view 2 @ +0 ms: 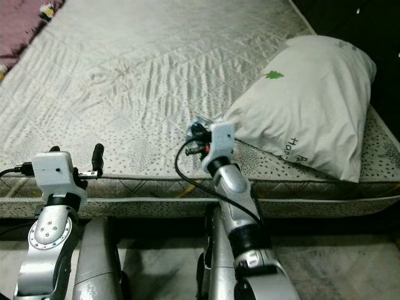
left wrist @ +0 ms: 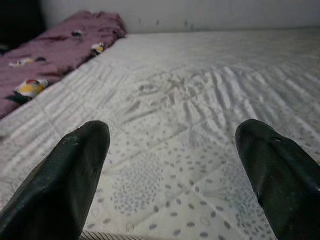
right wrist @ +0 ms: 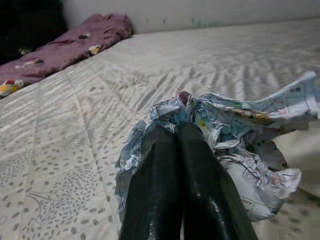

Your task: Clean up the room

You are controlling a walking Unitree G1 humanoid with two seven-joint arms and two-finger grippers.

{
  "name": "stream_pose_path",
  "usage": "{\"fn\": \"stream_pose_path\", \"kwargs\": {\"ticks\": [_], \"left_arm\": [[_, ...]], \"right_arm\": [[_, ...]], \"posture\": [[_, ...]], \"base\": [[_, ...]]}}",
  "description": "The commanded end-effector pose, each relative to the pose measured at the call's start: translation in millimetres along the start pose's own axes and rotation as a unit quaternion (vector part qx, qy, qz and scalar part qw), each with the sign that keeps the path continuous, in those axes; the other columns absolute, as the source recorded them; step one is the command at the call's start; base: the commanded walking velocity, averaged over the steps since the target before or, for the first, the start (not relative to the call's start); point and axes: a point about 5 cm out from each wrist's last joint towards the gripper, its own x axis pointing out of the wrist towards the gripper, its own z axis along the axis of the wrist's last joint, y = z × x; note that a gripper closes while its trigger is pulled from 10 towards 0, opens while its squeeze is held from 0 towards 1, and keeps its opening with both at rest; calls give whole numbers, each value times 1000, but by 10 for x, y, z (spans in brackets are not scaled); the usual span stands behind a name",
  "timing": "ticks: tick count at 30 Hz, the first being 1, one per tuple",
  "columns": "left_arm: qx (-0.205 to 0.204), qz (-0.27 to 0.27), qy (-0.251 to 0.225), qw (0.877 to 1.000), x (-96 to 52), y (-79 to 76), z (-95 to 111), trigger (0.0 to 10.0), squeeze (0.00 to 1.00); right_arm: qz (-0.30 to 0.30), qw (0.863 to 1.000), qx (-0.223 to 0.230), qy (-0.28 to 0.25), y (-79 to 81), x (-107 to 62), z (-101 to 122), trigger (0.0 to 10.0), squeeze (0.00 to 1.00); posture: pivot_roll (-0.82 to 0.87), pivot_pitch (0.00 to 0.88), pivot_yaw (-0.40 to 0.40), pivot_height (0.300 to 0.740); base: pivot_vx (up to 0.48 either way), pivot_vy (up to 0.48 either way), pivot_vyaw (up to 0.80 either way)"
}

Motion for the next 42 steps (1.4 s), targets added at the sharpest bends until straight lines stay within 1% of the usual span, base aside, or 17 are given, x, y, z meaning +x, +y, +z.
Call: {"fn": "stream_pose_path", "kwargs": {"ticks": [1,5,6,7,10,13,16,21,23,27,29,34,41,42], "left_arm": [[-4,-6,3,1000,19,-20,-6,10000,0],[-9,-17,3,1000,30,-71,-6,10000,0],[-9,-20,3,1000,39,-81,-7,10000,0],[-8,-21,3,1000,41,-81,-8,10000,0],[-10,-29,2,1000,57,-90,-3,10000,0],[-9,-32,0,999,68,-89,10,10000,0],[-7,-30,0,1000,63,-61,10,10000,0],[-8,-29,2,1000,47,-54,1,10000,0],[-10,-30,3,1000,32,-70,-3,10000,0],[-10,-30,4,999,25,-79,-9,10000,0],[-12,-31,5,999,32,-87,-12,10000,0],[-12,-31,5,999,35,-88,-12,10000,0],[-11,-20,3,1000,45,-84,-7,10000,0],[-11,-20,3,1000,45,-84,-7,10000,0]], "right_arm": [[-16,1000,-5,-3,-71,-115,47,10000,0],[-40,999,-11,-6,-137,-251,86,10000,0],[-41,999,-28,-5,-150,-282,103,10000,0],[-40,999,-34,-3,-151,-287,104,10000,0],[-44,999,-27,-10,-156,-302,134,10000,0],[-40,999,-25,-14,-124,-298,192,10000,0],[-40,999,-21,-14,-101,-276,211,10000,0],[-38,999,-20,-12,-78,-262,211,10000,0],[-36,999,-20,-11,-65,-257,213,10000,0],[-35,999,-21,-10,-64,-256,219,10000,0],[-38,999,-22,-11,-89,-241,241,10000,0],[-41,999,-25,-13,-104,-240,255,10000,0],[-43,999,-26,-15,-117,-226,275,10000,0],[-43,999,-26,-15,-117,-226,275,10000,0]], "posture": [[16,12,-18,500],[4,15,0,500],[-1,16,6,500],[-3,16,8,500],[-3,20,13,500],[1,22,15,500],[6,23,13,525],[10,24,11,545],[10,24,11,565],[10,24,11,580],[8,21,8,600],[8,21,8,620],[5,19,8,670],[5,19,8,670]], "base": [[0,0,0],[0,0,0],[0,0,0],[0,0,0],[0,0,0],[0,0,0],[0,0,0],[0,0,0],[0,0,0],[0,0,0],[0,0,0],[0,0,0],[0,0,0],[0,0,0]]}}
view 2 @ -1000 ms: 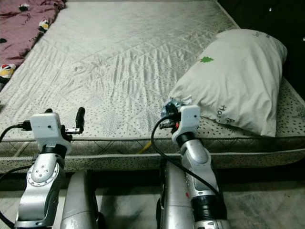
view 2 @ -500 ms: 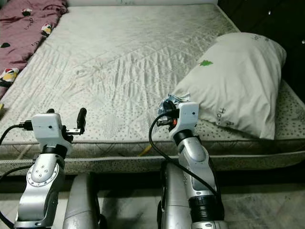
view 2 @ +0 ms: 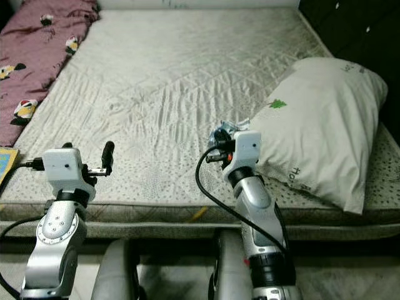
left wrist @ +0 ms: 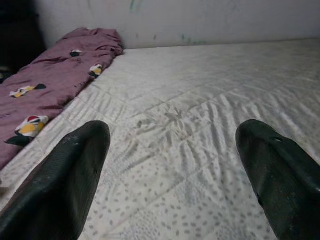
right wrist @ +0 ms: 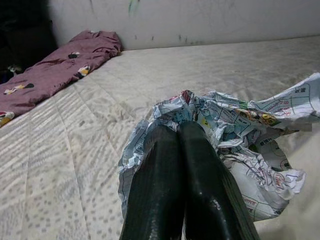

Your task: Clean up the room

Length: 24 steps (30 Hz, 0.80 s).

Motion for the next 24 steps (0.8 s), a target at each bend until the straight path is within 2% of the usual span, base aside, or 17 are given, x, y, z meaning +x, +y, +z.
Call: {"fn": "stream_pose_path", "kwargs": {"ticks": [1,11,24], "left_arm": [[1,6,2,1000,2,20,-6,10000,0],[8,1,0,1000,20,22,-4,10000,0],[5,4,1,1000,31,20,1,10000,0]], "right_arm": [[-2,1000,0,-14,-3,21,77,10000,0],[-4,1000,-2,-15,-12,43,82,10000,0],[-9,1000,-3,-14,-29,51,81,10000,0]], "posture": [[6,14,6,680],[8,8,9,740],[6,19,8,740]], "base": [[0,0,0],[0,0,0],[0,0,0]]}}
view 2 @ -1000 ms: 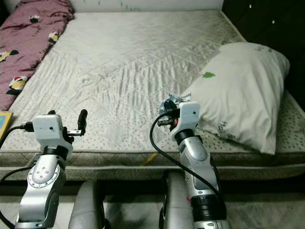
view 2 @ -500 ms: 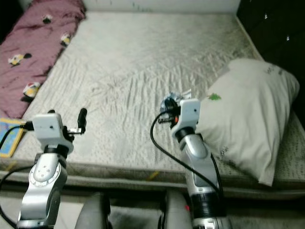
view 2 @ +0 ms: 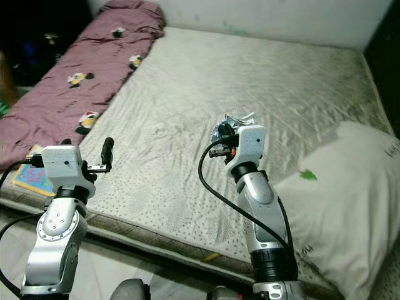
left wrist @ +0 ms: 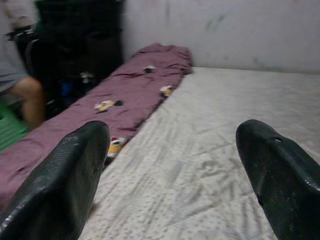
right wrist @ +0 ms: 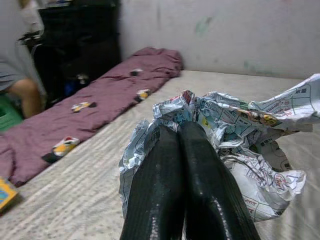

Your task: Clean up the room

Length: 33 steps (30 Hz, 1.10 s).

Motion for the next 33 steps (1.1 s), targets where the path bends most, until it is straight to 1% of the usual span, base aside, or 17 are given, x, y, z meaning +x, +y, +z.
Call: {"fn": "stream_pose_path", "kwargs": {"ticks": [1,6,10,11,13,15,17,18,19,20,22,23,24,25,27,33], "left_arm": [[2,4,11,1000,-9,19,-42,10000,0],[3,10,11,1000,-12,23,-50,10000,0],[0,16,11,1000,-14,27,-56,10000,0],[3,17,7,1000,-12,33,-52,10000,0],[14,25,2,1000,-12,54,-51,10000,0],[15,27,0,1000,-12,60,-51,10000,0],[17,29,-1,999,-12,64,-50,10000,0],[17,30,-1,999,-11,67,-52,10000,0],[18,30,-1,999,-10,68,-52,10000,0],[18,29,-1,999,-9,66,-53,10000,0],[18,29,-1,999,-9,66,-53,10000,0],[19,27,-1,999,-7,65,-51,10000,0],[19,27,-1,999,-7,65,-51,10000,0],[21,29,-4,999,-7,66,-51,10000,0],[20,26,-3,999,-11,61,-57,10000,0],[12,26,0,1000,-16,53,-62,10000,0]], "right_arm": [[0,1000,3,1,5,3,-5,10000,0],[-1,1000,2,4,2,2,-14,10000,0],[-17,1000,2,23,-19,-2,-68,10000,0],[-27,999,4,34,-45,0,-96,10000,0],[-37,998,9,42,-75,10,-113,10000,0],[-39,998,9,44,-81,14,-116,10000,0],[-42,998,6,46,-84,18,-117,10000,0],[-48,997,-13,51,-86,26,-122,10000,0],[-48,997,-23,52,-80,31,-126,10000,0],[-31,998,-26,49,-47,30,-129,10000,0],[-31,998,-26,49,-47,30,-129,10000,0],[-19,999,-15,49,-16,27,-136,10000,0],[-19,999,-15,49,-16,27,-136,10000,0],[-36,998,-19,44,-15,28,-131,10000,0],[-42,997,-36,48,-19,18,-130,10000,0],[-35,998,-25,51,-24,3,-145,10000,0]], "posture": [[6,19,8,740],[5,21,7,740],[3,23,5,740],[3,24,3,740],[3,24,3,740],[2,25,3,740],[2,25,3,740],[2,25,3,740],[2,25,3,740],[1,27,2,740],[1,27,2,740],[0,27,2,740],[0,27,2,740],[0,27,2,740],[1,27,1,740],[3,27,2,740]], "base": [[0,0,0],[0,0,0],[0,0,0],[0,0,0],[0,0,0],[0,0,0],[0,0,0],[0,0,0],[0,0,0],[0,0,0],[0,0,0],[0,0,0],[0,0,0],[0,0,0],[0,0,0],[0,0,0]]}}
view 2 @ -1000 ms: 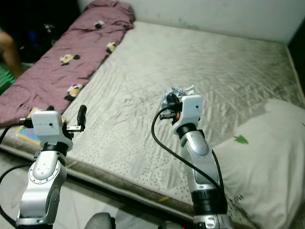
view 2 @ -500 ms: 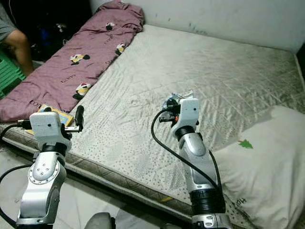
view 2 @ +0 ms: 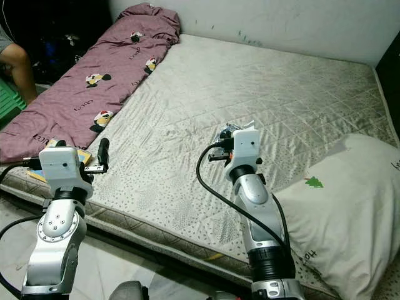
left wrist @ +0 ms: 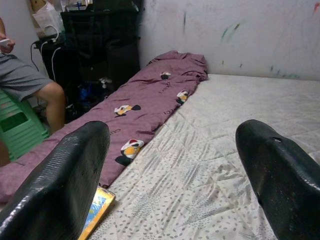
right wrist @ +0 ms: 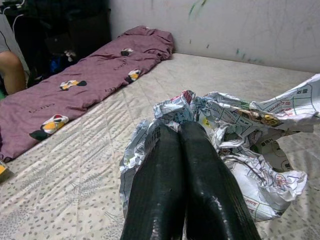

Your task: Clean up the room

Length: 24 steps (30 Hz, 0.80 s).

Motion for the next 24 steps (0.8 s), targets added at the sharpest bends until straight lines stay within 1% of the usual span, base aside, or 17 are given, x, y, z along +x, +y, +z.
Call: {"fn": "stream_pose_path", "kwargs": {"ticks": [1,5,8,10,11,15,18,20,24], "left_arm": [[-5,4,7,1000,-15,10,-22,10000,0],[-8,1,6,1000,-6,-8,-11,10000,0],[-8,1,6,1000,-6,-8,-11,10000,0],[-11,1,8,1000,-9,0,-12,10000,0],[-13,2,10,1000,-12,5,-15,10000,0],[-27,3,16,1000,0,-9,-13,10000,0],[-27,0,14,1000,5,-15,-9,10000,0],[-27,-2,14,1000,6,-17,-9,10000,0],[-29,-3,14,999,19,-23,-2,10000,0]], "right_arm": [[3,1000,4,1,-12,-6,-2,10000,0],[-3,1000,-16,1,-73,17,7,10000,0],[-3,1000,-16,1,-73,17,7,10000,0],[-5,1000,-5,3,-82,22,0,10000,0],[-6,1000,8,7,-77,22,-12,10000,0],[-5,1000,14,10,-52,25,-26,10000,0],[-3,1000,13,7,-46,27,-20,10000,0],[-3,1000,14,6,-48,30,-19,10000,0],[-4,1000,13,6,-66,46,-14,10000,0]], "posture": [[3,27,2,740],[4,24,1,740],[4,24,1,740],[4,24,1,740],[4,24,1,740],[11,21,-1,740],[10,20,0,740],[10,20,0,740],[7,33,0,740]], "base": [[0,0,0],[0,0,0],[0,0,0],[0,0,0],[0,0,0],[0,0,-725],[0,302,-800],[0,424,-475],[0,435,0]]}}
